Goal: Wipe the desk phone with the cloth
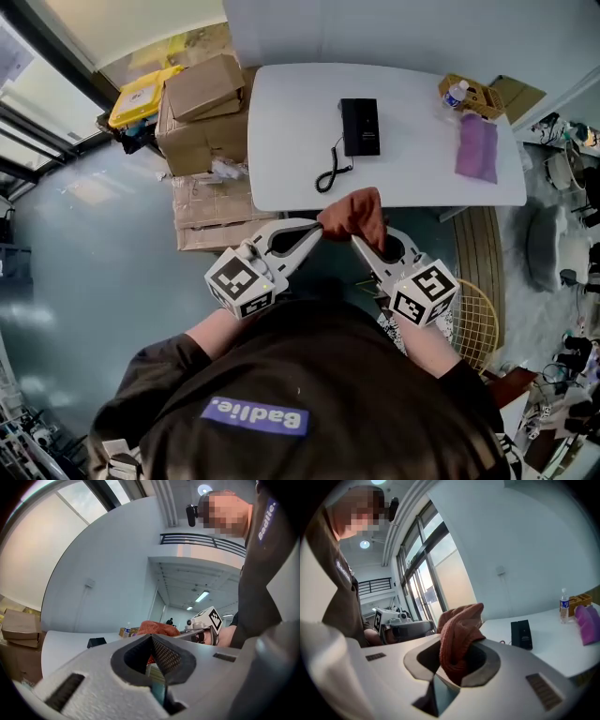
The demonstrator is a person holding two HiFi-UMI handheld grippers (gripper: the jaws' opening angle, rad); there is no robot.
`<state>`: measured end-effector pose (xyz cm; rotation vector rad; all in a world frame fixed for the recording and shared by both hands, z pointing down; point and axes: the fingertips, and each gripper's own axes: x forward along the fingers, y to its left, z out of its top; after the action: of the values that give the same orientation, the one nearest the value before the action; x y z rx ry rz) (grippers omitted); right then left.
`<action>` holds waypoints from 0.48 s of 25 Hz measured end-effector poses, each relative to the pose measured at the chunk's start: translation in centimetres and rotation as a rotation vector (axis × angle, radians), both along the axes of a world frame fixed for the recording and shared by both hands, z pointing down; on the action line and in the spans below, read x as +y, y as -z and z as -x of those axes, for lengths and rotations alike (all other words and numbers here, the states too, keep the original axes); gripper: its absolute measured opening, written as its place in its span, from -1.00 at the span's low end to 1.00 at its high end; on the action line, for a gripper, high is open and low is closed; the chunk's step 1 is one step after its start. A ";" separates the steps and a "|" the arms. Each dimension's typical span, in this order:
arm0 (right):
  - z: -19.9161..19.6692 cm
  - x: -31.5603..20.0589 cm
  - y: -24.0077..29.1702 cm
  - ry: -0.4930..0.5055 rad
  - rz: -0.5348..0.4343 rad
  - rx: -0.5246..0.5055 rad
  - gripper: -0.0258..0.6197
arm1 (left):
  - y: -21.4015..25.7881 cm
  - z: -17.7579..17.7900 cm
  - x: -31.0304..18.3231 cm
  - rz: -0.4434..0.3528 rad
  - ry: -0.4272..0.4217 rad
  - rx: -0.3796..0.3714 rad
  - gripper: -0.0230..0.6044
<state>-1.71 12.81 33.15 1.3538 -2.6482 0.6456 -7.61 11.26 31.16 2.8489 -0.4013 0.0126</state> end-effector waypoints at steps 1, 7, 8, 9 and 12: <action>-0.1 0.2 0.2 0.005 -0.003 -0.004 -0.63 | 0.0 -0.2 0.3 -0.003 0.002 -0.001 -0.88; -0.4 0.7 0.3 0.035 0.000 -0.020 -0.63 | 0.1 -0.8 0.6 -0.005 0.033 -0.003 -0.88; -0.5 0.7 0.4 0.038 -0.001 -0.021 -0.63 | 0.1 -0.9 0.6 -0.006 0.039 -0.005 -0.88; -0.5 0.8 0.4 0.043 -0.002 -0.022 -0.63 | 0.1 -0.8 0.7 -0.007 0.042 -0.007 -0.88; -0.1 1.0 0.5 0.059 -0.009 -0.019 -0.63 | 0.1 -0.4 1.0 -0.013 0.052 -0.014 -0.88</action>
<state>-1.57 13.84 32.67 1.2721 -2.6981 0.6428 -7.21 12.23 31.07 2.8517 -0.4801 0.0206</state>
